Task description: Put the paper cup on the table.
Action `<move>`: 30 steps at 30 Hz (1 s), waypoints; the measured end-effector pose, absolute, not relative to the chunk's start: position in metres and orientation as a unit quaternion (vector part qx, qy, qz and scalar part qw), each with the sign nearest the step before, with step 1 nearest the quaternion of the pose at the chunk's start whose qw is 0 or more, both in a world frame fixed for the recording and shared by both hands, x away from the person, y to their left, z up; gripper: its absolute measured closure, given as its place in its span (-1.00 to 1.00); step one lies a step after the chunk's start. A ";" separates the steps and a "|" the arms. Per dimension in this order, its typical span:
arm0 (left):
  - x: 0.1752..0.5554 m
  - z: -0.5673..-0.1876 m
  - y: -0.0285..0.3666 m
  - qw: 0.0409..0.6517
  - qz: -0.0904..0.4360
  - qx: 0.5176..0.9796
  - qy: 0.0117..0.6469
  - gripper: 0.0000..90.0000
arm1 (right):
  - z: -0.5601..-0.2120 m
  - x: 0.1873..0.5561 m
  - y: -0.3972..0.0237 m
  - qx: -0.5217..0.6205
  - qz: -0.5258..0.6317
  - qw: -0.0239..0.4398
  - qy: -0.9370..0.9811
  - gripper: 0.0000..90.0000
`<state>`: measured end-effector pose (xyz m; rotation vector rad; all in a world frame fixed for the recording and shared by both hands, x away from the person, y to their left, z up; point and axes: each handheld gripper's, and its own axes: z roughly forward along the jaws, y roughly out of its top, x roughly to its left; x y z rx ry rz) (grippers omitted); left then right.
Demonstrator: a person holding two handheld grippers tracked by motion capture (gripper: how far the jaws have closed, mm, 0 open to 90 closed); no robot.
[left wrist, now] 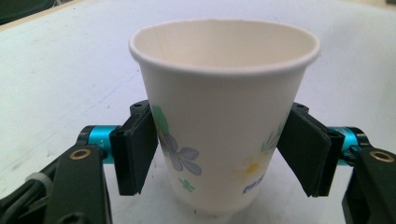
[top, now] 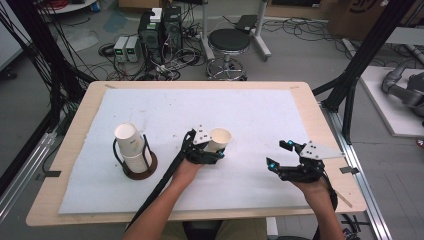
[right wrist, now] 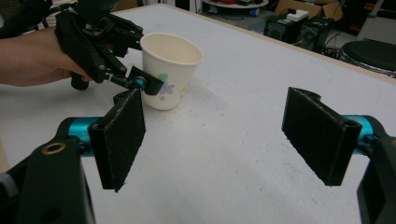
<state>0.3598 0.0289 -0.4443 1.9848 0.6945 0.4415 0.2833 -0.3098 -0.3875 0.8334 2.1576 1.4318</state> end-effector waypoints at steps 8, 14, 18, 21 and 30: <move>0.354 -0.451 0.037 0.477 0.177 0.810 0.292 -0.30 | -0.388 0.282 -0.307 0.298 0.510 0.209 0.779 -0.51; 0.352 -0.451 0.038 0.481 0.187 0.798 0.312 -0.62 | -0.387 0.281 -0.307 0.298 0.510 0.209 0.779 -0.51; 0.347 -0.447 0.044 0.493 0.185 0.791 0.311 -0.70 | -0.388 0.281 -0.307 0.299 0.510 0.208 0.779 -0.51; 0.342 -0.440 0.053 0.515 0.185 0.778 0.308 -0.70 | -0.388 0.281 -0.307 0.298 0.510 0.208 0.780 -0.51; 0.324 -0.420 0.081 0.575 0.170 0.752 0.276 -0.70 | -0.389 0.281 -0.304 0.297 0.510 0.206 0.781 -0.51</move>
